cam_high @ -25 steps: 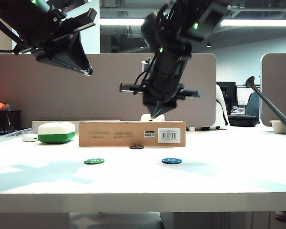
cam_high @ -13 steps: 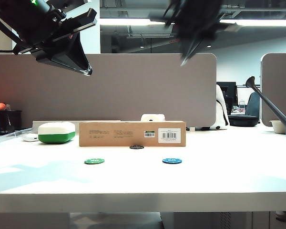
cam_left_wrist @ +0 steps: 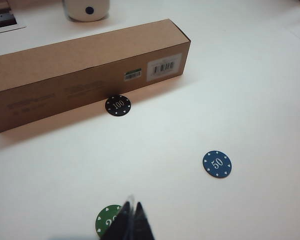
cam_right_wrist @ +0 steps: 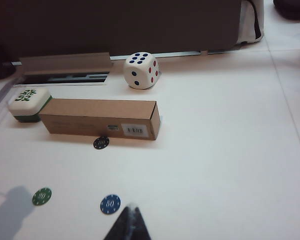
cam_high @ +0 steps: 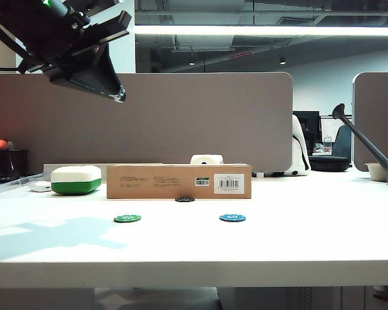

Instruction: Push the chip with the highest value in the row forward next to the rectangular box.

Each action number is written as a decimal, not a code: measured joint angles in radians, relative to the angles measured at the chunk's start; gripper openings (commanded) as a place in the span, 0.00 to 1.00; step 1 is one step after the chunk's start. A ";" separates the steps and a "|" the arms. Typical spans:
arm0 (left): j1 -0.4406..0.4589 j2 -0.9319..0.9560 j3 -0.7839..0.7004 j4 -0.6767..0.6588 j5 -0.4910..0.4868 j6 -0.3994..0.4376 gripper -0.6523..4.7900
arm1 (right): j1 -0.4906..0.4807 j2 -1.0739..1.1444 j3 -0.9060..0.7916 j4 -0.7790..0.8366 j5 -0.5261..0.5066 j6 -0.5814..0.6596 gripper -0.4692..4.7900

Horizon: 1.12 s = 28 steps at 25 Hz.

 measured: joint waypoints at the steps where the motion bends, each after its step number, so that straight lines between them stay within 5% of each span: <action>1: 0.000 0.000 0.000 -0.002 0.000 0.000 0.11 | 0.000 -0.046 -0.013 -0.026 0.000 0.000 0.08; 11: 0.001 0.000 0.000 -0.001 -0.001 0.000 0.11 | 0.000 -0.414 -0.144 -0.133 -0.001 0.000 0.08; 28: 0.000 0.000 0.000 -0.001 -0.001 0.000 0.11 | 0.000 -0.453 -0.158 -0.127 -0.001 0.000 0.08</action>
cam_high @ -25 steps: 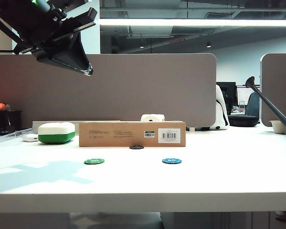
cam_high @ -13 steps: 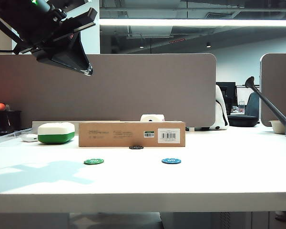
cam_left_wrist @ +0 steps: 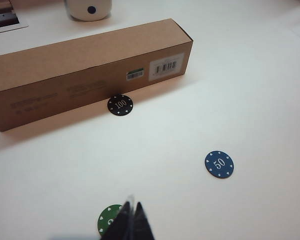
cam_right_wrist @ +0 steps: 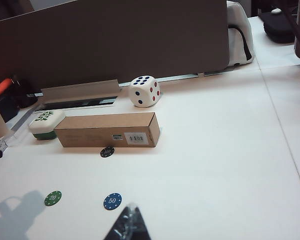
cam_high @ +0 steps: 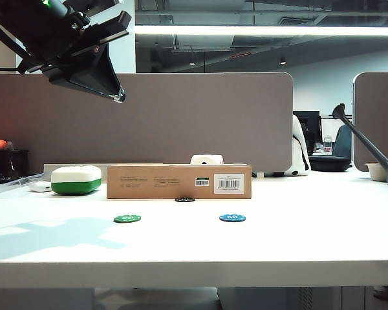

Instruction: Push the chip with the highest value in the row forward next to the rectangular box.

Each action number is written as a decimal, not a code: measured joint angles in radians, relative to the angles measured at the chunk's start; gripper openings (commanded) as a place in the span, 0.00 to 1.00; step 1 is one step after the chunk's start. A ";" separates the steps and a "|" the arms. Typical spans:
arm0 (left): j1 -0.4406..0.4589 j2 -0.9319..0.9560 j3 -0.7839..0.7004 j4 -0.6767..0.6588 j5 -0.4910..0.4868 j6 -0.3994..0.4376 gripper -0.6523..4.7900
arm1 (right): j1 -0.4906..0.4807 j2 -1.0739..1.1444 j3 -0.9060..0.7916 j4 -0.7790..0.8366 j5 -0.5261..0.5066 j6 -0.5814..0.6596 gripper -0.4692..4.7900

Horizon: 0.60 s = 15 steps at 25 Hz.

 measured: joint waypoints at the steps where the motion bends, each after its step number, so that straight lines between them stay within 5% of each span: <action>1: 0.000 0.000 0.000 0.000 0.000 0.000 0.11 | 0.000 0.000 0.000 0.000 0.000 0.000 0.08; 9: 0.000 0.000 0.000 0.000 0.000 0.000 0.11 | -0.028 0.000 -0.007 0.002 -0.004 -0.053 0.08; 15: 0.000 0.000 0.000 0.000 0.000 0.000 0.11 | -0.362 -0.050 -0.138 0.092 -0.048 -0.056 0.08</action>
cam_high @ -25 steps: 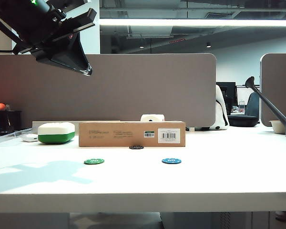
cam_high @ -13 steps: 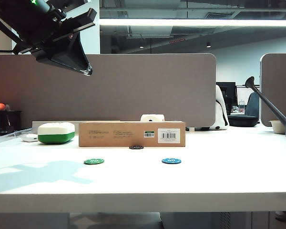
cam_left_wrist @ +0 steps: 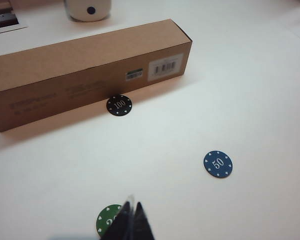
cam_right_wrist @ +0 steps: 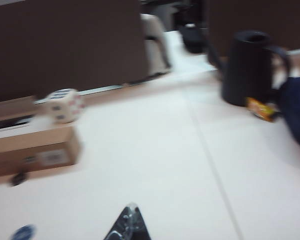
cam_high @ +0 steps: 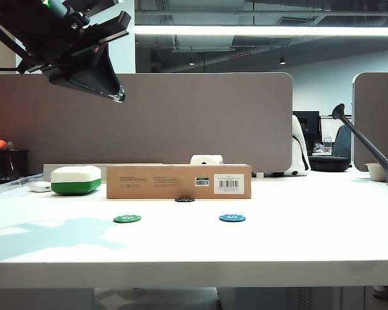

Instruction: Push the chip with the highest value in the row forward next to the rectangular box.

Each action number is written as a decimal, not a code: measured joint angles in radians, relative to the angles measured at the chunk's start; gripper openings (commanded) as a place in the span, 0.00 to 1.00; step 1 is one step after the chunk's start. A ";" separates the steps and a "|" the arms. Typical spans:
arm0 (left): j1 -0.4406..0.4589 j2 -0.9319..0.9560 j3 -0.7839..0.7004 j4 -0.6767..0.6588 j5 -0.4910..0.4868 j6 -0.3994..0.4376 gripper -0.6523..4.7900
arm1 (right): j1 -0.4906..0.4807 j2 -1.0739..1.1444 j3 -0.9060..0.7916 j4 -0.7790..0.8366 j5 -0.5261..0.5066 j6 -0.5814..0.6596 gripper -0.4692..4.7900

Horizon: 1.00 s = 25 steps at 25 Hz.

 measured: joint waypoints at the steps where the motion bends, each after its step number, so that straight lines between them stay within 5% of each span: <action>1: 0.000 0.000 0.000 -0.001 0.000 0.000 0.11 | -0.057 -0.011 -0.051 0.034 0.002 0.000 0.08; 3: 0.000 0.000 0.000 0.000 0.000 0.000 0.11 | -0.126 -0.035 -0.128 0.112 -0.001 0.002 0.08; 10: 0.000 0.000 0.000 0.000 0.000 0.000 0.11 | -0.120 -0.090 -0.361 0.272 -0.001 0.004 0.08; 20: 0.000 0.000 0.000 0.000 0.000 0.000 0.11 | -0.236 -0.091 -0.445 0.360 -0.029 -0.030 0.08; 25: 0.000 0.000 0.000 0.000 0.000 0.000 0.11 | -0.243 -0.091 -0.531 0.496 -0.155 -0.031 0.08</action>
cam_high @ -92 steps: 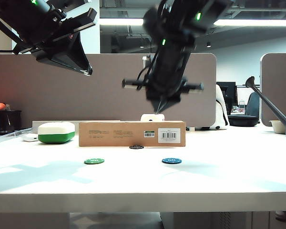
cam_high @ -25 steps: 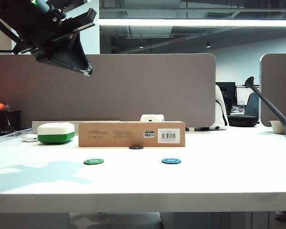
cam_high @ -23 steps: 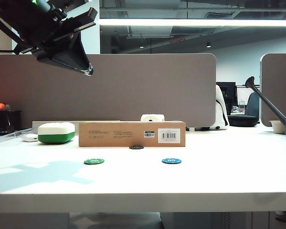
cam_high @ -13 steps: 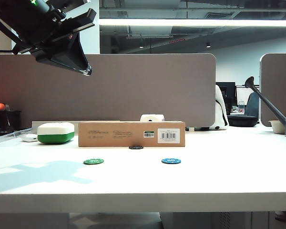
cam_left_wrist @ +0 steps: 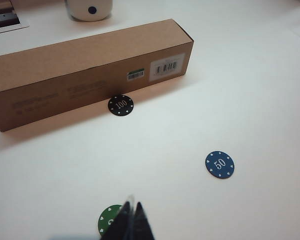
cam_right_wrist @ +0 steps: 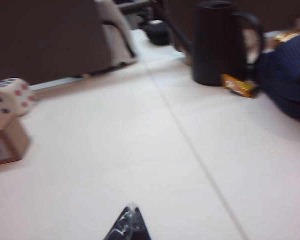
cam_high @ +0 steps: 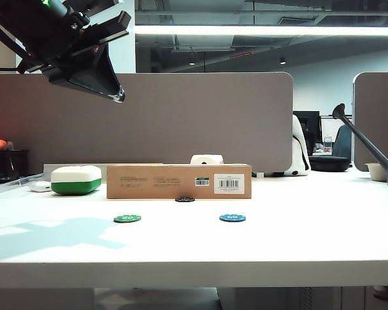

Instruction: Push the chip with the highest value in the row forward next to the rectangular box.

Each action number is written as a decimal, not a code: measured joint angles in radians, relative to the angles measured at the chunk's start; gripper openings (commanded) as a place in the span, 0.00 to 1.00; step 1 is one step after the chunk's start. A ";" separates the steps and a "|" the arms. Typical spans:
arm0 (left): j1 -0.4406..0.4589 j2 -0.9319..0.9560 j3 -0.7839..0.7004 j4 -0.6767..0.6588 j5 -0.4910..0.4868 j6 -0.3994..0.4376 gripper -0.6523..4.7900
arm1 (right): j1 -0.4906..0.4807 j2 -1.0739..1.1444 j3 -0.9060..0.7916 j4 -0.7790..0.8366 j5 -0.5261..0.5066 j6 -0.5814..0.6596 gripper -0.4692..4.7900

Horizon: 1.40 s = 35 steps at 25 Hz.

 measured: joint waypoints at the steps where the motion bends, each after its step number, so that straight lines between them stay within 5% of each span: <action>1: 0.000 0.000 0.000 0.000 0.000 0.000 0.11 | 0.000 0.000 -0.015 0.023 -0.030 0.000 0.08; 9: 0.000 0.000 0.000 0.000 0.000 0.000 0.11 | 0.000 0.000 -0.049 0.110 -0.235 -0.031 0.08; 35: 0.000 0.000 0.000 0.000 0.000 0.000 0.11 | 0.000 0.000 -0.049 0.072 -0.238 -0.170 0.08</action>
